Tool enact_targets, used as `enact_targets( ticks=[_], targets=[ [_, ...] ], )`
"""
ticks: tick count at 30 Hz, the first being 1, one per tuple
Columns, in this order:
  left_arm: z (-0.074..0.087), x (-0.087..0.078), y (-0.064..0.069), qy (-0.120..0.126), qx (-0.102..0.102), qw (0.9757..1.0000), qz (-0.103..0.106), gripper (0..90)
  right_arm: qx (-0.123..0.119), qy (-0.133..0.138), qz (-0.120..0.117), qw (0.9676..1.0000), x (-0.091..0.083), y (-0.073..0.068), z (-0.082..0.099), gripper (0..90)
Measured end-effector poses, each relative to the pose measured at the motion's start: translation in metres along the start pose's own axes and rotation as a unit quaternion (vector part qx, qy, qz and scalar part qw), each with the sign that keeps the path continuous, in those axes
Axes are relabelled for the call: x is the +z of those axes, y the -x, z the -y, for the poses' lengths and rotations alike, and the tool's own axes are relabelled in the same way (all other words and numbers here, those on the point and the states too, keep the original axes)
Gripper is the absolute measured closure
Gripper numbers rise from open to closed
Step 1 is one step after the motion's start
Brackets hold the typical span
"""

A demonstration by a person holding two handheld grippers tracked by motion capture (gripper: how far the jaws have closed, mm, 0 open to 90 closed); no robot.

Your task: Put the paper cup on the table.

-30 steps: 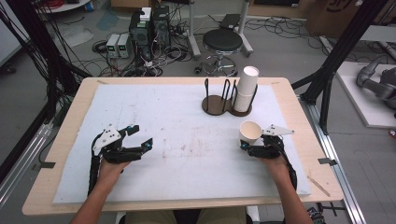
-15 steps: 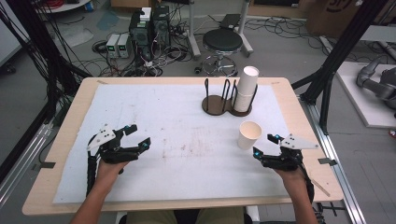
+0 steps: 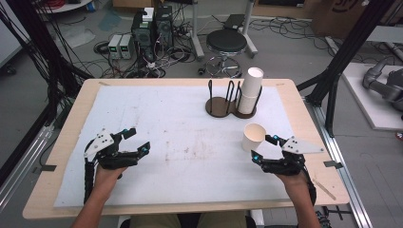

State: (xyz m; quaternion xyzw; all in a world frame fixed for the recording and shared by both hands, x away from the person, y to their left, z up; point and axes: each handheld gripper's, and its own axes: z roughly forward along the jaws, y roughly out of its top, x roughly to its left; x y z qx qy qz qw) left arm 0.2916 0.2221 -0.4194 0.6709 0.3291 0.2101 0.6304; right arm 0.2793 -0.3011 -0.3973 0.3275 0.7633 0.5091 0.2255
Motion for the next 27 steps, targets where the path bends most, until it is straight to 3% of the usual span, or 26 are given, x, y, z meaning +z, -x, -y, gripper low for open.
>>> enact_targets(
  ticks=[10,27],
  targets=[
    [-0.0014,-0.0066,0.0045,0.004,0.007,1.0000,0.001,17.4,0.005,0.019,-0.001,0.9998,-0.0008,-0.0047,-0.0039,20.3],
    [-0.0018,-0.0084,0.0054,0.004,0.011,0.9999,-0.003,17.5,-0.001,0.021,0.007,0.9998,-0.0010,-0.0036,-0.0040,20.3]
  ],
)
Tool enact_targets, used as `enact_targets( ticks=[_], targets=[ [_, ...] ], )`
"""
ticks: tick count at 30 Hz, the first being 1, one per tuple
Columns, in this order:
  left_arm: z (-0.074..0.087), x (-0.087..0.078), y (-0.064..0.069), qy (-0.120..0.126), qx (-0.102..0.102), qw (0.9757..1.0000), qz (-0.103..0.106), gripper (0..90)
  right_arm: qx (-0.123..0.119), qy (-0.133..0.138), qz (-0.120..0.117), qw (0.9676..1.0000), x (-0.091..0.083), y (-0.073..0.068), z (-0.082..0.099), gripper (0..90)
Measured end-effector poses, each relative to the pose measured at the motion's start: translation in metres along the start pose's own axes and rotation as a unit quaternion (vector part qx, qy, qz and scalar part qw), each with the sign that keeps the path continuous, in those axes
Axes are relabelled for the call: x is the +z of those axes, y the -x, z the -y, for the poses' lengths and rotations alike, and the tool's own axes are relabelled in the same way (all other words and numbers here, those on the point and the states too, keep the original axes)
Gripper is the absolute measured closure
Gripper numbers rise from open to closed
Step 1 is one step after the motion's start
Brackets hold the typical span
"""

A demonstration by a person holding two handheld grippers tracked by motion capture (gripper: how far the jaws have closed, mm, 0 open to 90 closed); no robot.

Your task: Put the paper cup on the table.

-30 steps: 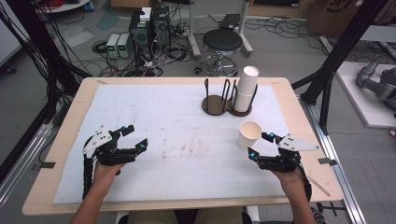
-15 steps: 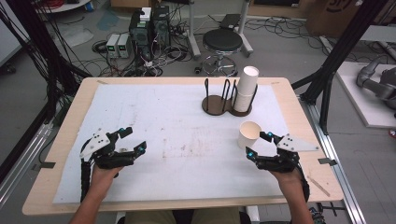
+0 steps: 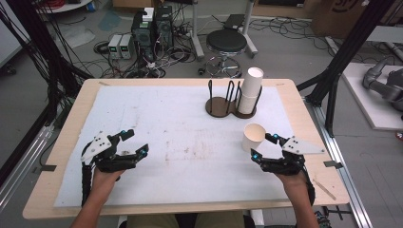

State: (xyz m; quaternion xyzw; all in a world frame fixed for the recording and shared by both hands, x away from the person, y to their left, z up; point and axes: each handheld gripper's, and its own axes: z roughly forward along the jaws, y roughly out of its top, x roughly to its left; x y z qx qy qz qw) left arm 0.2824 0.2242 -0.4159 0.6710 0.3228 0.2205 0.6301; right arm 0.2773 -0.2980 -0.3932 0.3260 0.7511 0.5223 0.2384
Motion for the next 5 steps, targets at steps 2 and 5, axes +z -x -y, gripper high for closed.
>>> enact_targets(
  ticks=[2,5],
  targets=[
    [-0.0001,0.0000,-0.0001,0.001,0.001,1.0000,-0.001,17.5,0.002,-0.001,0.000,1.0000,-0.0001,-0.0003,-0.0004,20.4],
    [-0.0004,0.0003,-0.0007,0.002,0.001,1.0000,-0.002,17.4,-0.002,0.001,-0.001,1.0000,0.0004,0.0003,-0.0006,20.3]
  ],
)
